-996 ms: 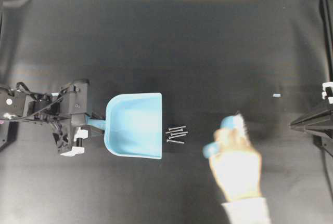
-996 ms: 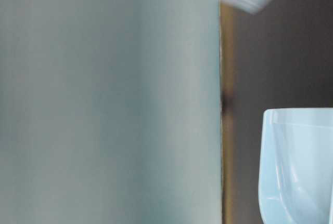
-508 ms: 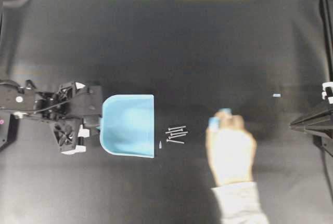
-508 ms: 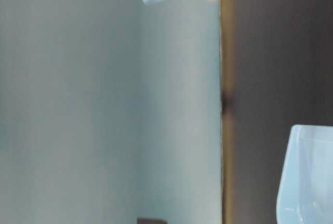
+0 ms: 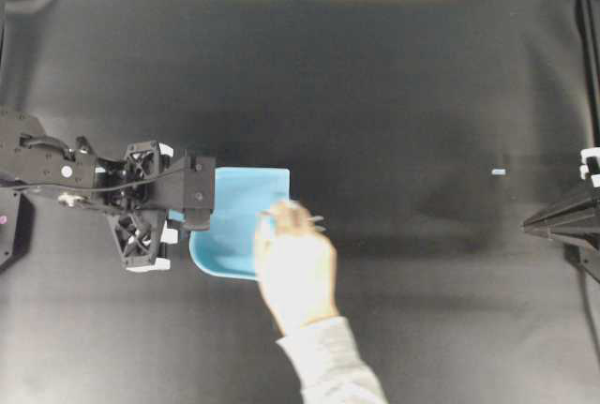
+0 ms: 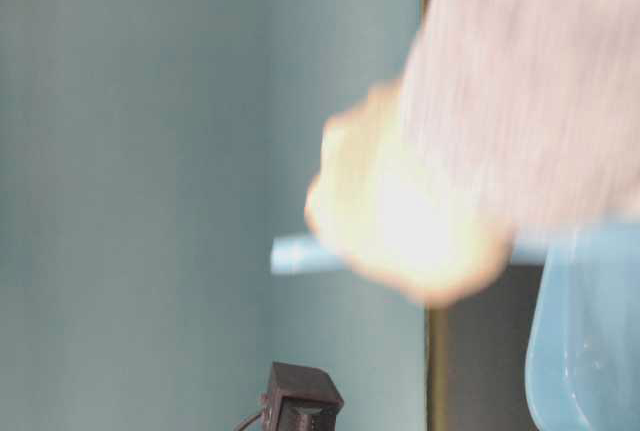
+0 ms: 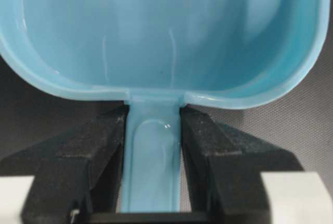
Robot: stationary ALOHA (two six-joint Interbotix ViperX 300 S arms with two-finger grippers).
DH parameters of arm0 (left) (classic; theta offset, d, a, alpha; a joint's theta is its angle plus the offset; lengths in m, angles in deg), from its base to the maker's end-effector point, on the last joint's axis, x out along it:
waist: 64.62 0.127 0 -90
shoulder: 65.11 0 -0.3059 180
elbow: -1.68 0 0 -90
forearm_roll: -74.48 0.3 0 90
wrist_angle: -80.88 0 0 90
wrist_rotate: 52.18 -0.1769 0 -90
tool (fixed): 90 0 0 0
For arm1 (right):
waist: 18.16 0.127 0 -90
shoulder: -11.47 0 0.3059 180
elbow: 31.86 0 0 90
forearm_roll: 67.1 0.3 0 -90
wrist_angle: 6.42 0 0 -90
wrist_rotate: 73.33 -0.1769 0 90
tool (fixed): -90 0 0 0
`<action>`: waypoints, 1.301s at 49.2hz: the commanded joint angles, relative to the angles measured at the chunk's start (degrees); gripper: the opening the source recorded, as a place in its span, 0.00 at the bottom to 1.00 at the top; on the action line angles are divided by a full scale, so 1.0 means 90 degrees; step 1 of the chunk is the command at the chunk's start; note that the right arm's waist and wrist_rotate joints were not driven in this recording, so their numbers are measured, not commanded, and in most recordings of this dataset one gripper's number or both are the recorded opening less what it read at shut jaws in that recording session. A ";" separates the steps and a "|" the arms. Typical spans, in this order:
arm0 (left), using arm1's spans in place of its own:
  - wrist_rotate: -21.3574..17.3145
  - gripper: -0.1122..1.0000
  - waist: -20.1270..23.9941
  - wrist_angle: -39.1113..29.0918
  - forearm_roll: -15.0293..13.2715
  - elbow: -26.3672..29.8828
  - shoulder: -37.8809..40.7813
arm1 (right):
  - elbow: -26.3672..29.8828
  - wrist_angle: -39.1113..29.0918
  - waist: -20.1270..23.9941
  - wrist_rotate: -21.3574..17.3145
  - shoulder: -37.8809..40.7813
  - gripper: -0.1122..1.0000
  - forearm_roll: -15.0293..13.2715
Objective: Hold the dustpan with the left arm, while a human hand uses a hand brush to gather screws into the dustpan.
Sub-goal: 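Hold the dustpan steady with the left gripper while screws are brushed in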
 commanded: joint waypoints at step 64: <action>-0.0283 0.37 0.0234 -0.2676 0.0010 0.1396 0.0342 | 0.0039 0.0029 0.0000 0.0000 0.0010 0.10 0.0010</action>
